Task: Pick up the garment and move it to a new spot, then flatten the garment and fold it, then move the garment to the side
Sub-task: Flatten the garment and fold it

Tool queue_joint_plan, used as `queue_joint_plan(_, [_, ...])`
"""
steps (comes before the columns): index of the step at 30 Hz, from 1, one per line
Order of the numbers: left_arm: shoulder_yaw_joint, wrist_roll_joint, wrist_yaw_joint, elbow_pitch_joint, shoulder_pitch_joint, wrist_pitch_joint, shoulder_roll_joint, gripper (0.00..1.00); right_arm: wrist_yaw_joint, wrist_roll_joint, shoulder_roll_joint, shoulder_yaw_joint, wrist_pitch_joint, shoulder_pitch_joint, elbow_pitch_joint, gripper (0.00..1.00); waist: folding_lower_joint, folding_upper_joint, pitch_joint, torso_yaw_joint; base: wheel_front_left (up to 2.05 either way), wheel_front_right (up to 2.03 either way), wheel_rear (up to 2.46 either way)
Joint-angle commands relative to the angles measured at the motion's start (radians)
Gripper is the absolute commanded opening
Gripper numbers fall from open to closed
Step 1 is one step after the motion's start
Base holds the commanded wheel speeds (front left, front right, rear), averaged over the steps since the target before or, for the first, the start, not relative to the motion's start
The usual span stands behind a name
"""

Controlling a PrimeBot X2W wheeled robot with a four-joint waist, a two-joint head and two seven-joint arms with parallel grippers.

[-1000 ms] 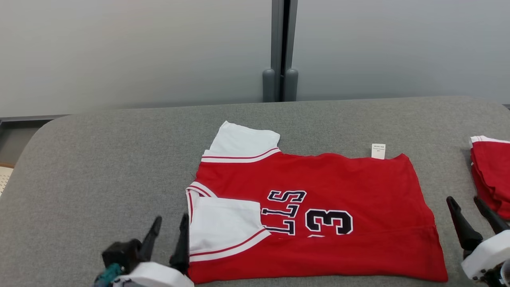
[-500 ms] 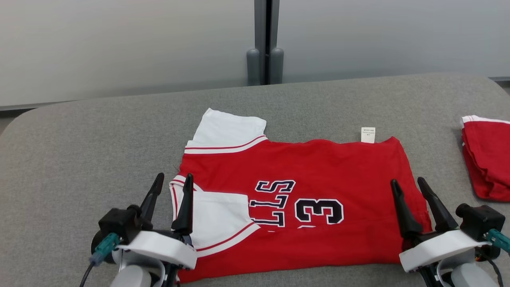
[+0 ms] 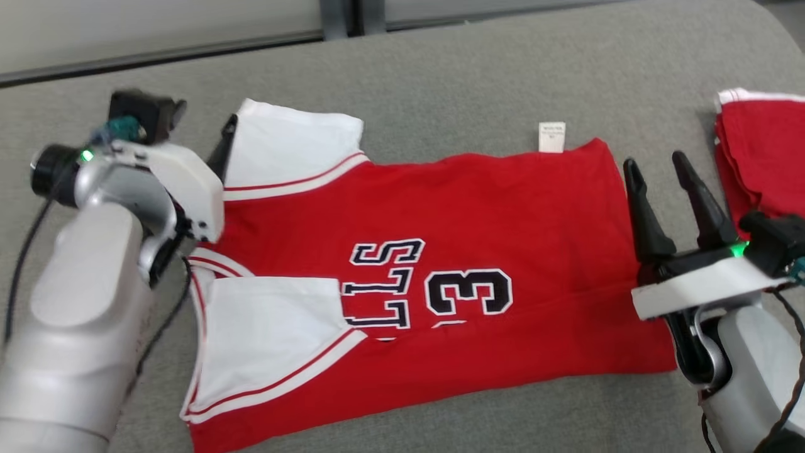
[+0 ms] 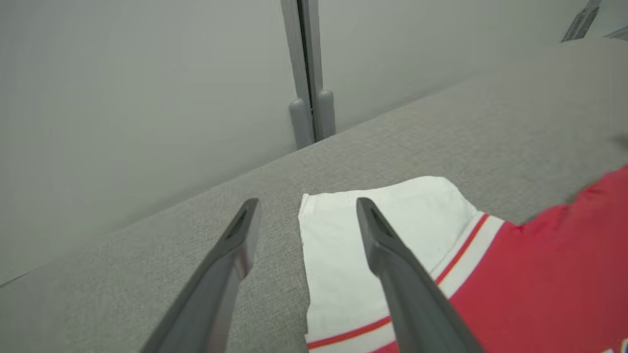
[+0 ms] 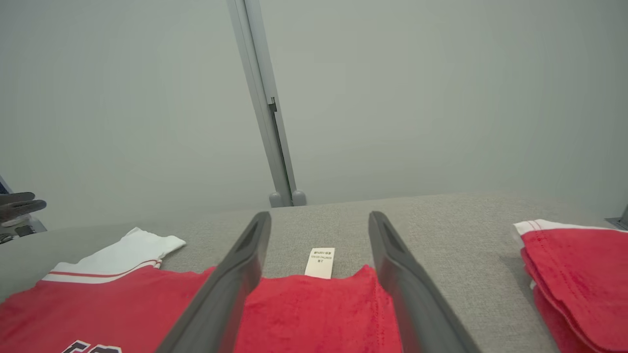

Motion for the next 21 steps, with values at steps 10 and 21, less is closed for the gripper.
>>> queue_joint_plan(10, [-0.106, -0.072, -0.008, 0.163, -0.28, 0.241, 0.108, 1.0, 0.0, 0.022, 0.034, 0.02, -0.005, -0.117, 0.013, 1.0, -0.0001, 0.0, 0.183, -0.171, 0.0, 0.0, 0.0])
queue_joint_plan(21, [-0.229, -0.119, -0.008, 0.285, -0.348, 0.315, 0.182, 1.0, 0.0, 0.004, 0.059, -0.012, -0.005, -0.113, 0.034, 1.0, -0.0001, 0.0, 0.202, -0.207, 0.0, 0.0, 0.0])
